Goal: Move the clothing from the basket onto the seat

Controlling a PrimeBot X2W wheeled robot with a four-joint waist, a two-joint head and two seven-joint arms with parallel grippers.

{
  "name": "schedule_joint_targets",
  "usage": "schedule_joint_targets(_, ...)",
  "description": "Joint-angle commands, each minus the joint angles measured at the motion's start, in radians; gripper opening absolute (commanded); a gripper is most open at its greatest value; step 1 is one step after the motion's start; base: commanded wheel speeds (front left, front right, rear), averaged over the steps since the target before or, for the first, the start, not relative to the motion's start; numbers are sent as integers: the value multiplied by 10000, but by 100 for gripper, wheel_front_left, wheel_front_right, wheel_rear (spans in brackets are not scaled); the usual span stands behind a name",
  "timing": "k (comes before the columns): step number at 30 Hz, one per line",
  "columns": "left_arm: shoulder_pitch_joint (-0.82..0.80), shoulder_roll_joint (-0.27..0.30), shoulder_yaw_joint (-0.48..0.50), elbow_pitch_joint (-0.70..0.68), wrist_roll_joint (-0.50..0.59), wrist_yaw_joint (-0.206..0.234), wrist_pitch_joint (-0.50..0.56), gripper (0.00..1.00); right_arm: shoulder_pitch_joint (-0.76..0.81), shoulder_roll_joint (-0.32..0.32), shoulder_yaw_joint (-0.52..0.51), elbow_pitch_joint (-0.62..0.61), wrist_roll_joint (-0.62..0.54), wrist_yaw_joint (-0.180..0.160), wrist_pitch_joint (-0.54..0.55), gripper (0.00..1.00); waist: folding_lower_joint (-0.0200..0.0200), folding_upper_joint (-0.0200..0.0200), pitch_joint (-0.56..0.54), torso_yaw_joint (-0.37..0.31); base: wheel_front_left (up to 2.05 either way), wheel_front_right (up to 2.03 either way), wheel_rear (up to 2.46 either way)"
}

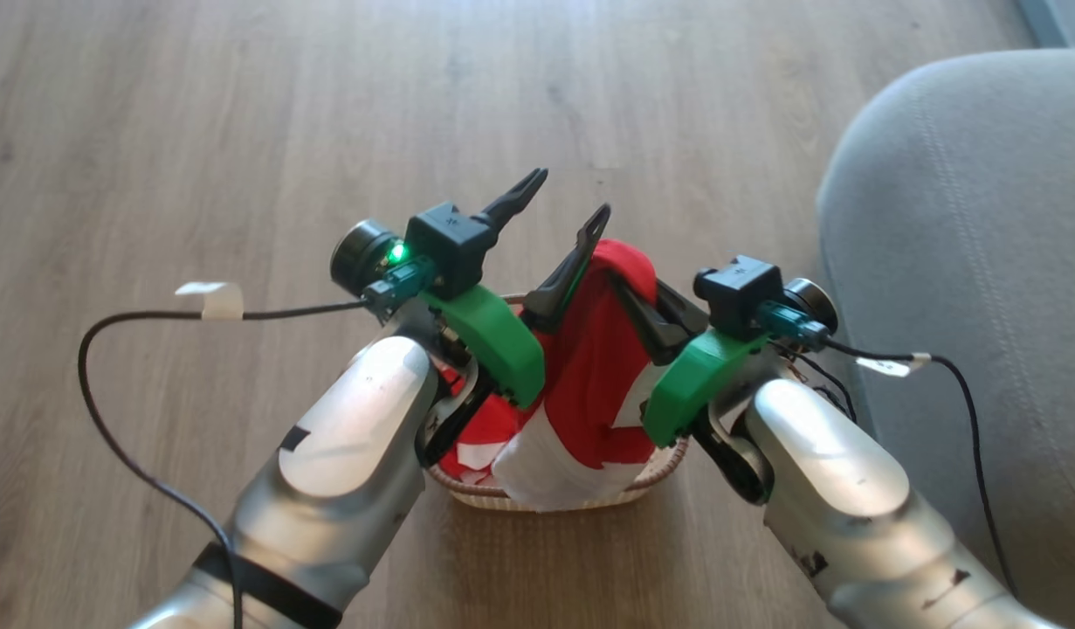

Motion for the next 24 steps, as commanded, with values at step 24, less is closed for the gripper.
schedule_joint_targets(24, 787, 894, 680, -181, 230, -219, -92, 100, 700, -118, -1470, -2514, -407, -2, -67, 0, 0, 0, 181, -4343, 0, 0, 0)
